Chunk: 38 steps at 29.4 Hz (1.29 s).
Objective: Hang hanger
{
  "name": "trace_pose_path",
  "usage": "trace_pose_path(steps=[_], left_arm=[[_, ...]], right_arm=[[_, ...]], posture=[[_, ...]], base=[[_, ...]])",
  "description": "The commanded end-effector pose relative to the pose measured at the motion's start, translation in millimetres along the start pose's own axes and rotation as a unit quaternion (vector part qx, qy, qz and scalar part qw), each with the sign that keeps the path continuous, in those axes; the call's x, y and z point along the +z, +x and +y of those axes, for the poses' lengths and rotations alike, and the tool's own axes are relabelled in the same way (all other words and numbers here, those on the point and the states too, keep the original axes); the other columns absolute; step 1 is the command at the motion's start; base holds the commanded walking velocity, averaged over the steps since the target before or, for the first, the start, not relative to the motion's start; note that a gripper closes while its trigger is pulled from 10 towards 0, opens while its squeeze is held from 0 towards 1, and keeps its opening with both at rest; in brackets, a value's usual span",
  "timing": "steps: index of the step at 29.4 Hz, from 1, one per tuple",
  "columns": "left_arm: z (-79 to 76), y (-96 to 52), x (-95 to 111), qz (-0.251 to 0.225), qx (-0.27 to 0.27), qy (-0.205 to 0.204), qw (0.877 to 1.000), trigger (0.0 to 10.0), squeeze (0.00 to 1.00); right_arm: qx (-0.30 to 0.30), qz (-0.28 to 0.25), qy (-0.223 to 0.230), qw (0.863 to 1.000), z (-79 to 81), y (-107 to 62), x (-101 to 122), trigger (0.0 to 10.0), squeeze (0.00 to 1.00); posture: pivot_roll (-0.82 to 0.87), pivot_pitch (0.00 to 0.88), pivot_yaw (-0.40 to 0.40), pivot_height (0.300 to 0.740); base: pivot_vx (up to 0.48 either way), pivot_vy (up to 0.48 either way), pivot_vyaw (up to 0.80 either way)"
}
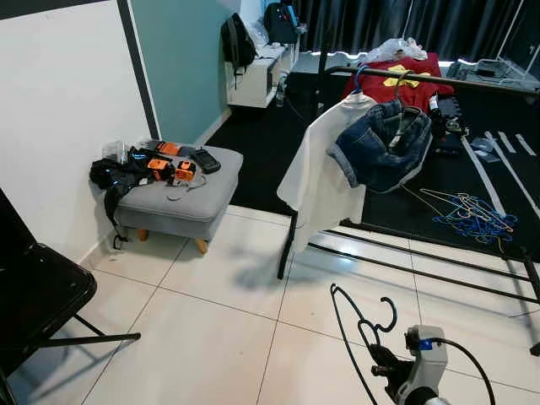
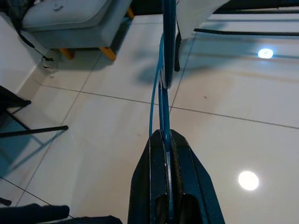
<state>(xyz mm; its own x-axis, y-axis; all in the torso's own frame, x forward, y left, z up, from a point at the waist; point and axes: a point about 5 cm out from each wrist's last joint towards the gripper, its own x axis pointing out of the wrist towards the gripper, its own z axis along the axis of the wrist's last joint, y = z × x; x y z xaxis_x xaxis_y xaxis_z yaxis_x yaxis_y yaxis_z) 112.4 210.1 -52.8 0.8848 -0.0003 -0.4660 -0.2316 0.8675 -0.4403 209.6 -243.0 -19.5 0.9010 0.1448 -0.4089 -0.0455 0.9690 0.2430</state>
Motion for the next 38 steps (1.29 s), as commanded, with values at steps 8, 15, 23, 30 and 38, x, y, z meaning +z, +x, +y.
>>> trace_pose_path(steps=[8, 15, 23, 30, 38], left_arm=[[3.2, 9.9, 9.6, -0.014, -0.031, 0.033, 0.999, 10.0, 0.00], [-3.1, 19.9, 9.0, -0.009, -0.043, 0.045, 0.998, 10.0, 0.00], [-10.3, 25.6, 8.4, -0.016, -0.049, 0.046, 0.998, 10.0, 0.00], [-9.1, 21.7, 5.6, -0.015, -0.053, 0.046, 0.997, 10.0, 0.00], [-7.5, 18.9, 3.7, -0.014, -0.054, 0.047, 0.997, 10.0, 0.00]], right_arm=[[0.021, 0.024, 0.000, 1.000, 10.8, 0.6, -0.8, 10.0, 0.00], [0.016, 0.029, 0.002, 0.999, 11.0, 3.8, 2.4, 10.0, 0.00], [0.011, 0.032, 0.003, 0.999, 7.9, 4.1, 8.2, 10.0, 0.00], [0.006, 0.030, 0.003, 1.000, 7.4, -0.6, 6.3, 10.0, 0.00], [0.011, 0.038, 0.006, 0.999, 7.1, -3.3, 2.2, 10.0, 0.00]], posture=[[-0.06, 0.000, -0.012, 0.740], [-0.09, 0.000, -0.010, 0.740], [-0.12, 0.000, 0.017, 0.740], [-0.13, 0.000, 0.030, 0.740], [-0.13, 0.000, 0.035, 0.740]], base=[[0.000, 0.000, 0.00], [0.000, 0.000, 0.00], [0.000, 0.000, 0.00], [0.000, 0.000, 0.00], [0.000, 0.000, 0.00]])
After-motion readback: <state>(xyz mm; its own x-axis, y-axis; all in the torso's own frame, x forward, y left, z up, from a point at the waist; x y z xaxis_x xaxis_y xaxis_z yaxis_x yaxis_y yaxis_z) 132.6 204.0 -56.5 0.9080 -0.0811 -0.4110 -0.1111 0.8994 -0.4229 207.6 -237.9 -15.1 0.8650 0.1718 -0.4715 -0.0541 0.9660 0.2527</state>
